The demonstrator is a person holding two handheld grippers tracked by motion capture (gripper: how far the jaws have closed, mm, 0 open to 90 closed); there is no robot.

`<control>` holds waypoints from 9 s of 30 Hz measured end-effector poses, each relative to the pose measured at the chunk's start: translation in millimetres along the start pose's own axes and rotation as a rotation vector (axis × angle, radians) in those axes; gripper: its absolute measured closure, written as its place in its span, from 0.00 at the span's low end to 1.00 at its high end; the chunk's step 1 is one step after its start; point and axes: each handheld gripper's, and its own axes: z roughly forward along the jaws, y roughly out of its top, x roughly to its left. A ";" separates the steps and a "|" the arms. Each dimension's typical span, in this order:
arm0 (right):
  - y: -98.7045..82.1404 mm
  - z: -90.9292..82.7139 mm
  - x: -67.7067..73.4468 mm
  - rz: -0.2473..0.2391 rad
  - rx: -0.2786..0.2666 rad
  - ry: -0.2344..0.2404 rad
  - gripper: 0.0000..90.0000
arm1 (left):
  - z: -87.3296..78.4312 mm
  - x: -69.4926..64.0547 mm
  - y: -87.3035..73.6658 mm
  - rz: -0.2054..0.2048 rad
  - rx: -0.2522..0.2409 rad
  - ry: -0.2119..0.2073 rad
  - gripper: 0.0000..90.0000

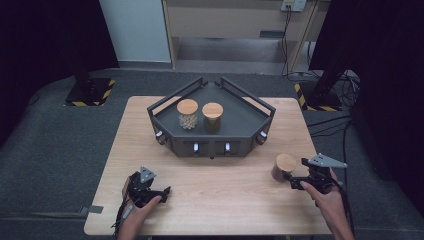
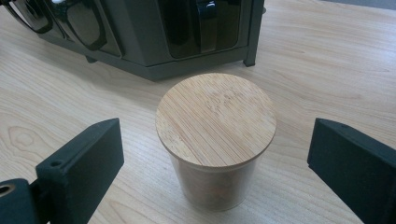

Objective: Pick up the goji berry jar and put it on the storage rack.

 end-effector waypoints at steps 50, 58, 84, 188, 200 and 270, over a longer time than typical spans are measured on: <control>-1.3 43.2 -1.0 0.027 0.100 -0.003 0.11 | -0.1 -0.2 0.1 0.000 0.001 0.001 0.00; -0.6 48.6 2.3 0.014 0.097 -0.015 0.26 | -0.1 -0.2 0.0 0.000 0.000 0.001 0.00; 37.9 9.1 25.7 -0.099 0.066 -0.024 0.30 | -0.1 -0.2 0.1 0.000 0.001 0.001 0.00; 189.2 -2.1 43.1 -0.202 0.064 0.067 0.30 | -0.1 -0.2 0.1 0.000 0.001 0.001 0.00; 197.5 3.6 43.8 -0.205 0.065 0.071 0.30 | -0.1 -0.2 0.1 0.000 0.001 0.001 0.00; 227.4 89.5 56.9 -0.198 0.090 0.115 0.30 | -0.2 -0.8 -0.2 0.000 0.000 0.003 0.00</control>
